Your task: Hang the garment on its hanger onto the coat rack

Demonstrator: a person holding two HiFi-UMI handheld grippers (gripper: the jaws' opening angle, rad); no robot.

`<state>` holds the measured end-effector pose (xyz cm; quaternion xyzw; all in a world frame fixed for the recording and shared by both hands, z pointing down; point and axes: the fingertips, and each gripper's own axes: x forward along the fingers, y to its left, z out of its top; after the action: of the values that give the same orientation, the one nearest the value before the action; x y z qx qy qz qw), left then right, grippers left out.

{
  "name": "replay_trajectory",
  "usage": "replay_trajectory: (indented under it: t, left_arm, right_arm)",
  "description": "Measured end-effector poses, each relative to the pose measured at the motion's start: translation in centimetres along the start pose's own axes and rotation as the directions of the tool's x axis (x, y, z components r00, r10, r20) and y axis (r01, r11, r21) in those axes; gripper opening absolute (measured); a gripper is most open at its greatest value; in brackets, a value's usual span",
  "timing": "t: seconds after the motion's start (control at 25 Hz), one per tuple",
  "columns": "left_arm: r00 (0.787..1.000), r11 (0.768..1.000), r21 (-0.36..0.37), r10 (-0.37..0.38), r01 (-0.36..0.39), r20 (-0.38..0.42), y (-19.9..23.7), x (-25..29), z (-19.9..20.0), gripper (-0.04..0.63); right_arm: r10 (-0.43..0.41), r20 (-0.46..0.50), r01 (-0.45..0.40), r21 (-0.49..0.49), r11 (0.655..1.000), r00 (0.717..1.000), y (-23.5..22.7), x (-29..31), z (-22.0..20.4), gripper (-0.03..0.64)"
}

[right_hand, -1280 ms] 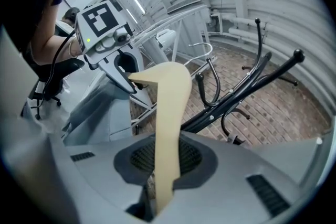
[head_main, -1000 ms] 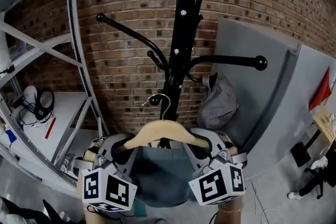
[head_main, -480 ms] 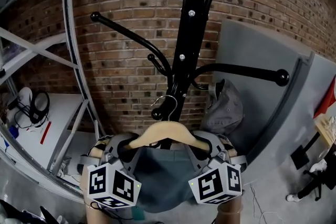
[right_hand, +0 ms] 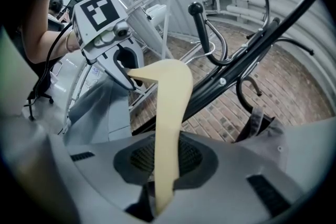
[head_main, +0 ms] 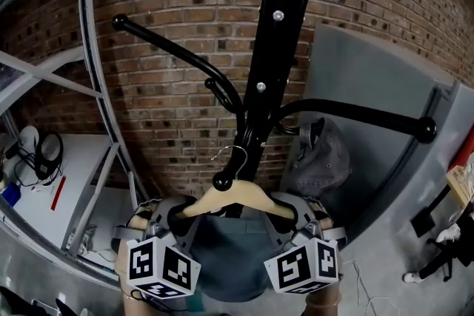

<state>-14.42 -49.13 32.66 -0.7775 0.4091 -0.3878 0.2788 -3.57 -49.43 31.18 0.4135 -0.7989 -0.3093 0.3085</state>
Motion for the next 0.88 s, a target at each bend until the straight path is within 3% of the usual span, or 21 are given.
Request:
replay_trajectory:
  t: [0.28, 0.88]
  left_arm:
    - [1.0, 1.0, -0.008, -0.016, 0.016, 0.002, -0.8, 0.8, -0.4, 0.066]
    - [0.997, 0.999, -0.013, 0.047, -0.047, 0.054, -0.5, 1.9, -0.2, 0.066]
  right_arm:
    - [0.003, -0.03, -0.003, 0.012, 1.0, 1.0, 0.4, 0.6, -1.2, 0.064]
    - [-0.012, -0.005, 0.012, 0.029, 1.0, 1.0, 0.1, 1.1, -1.7, 0.064]
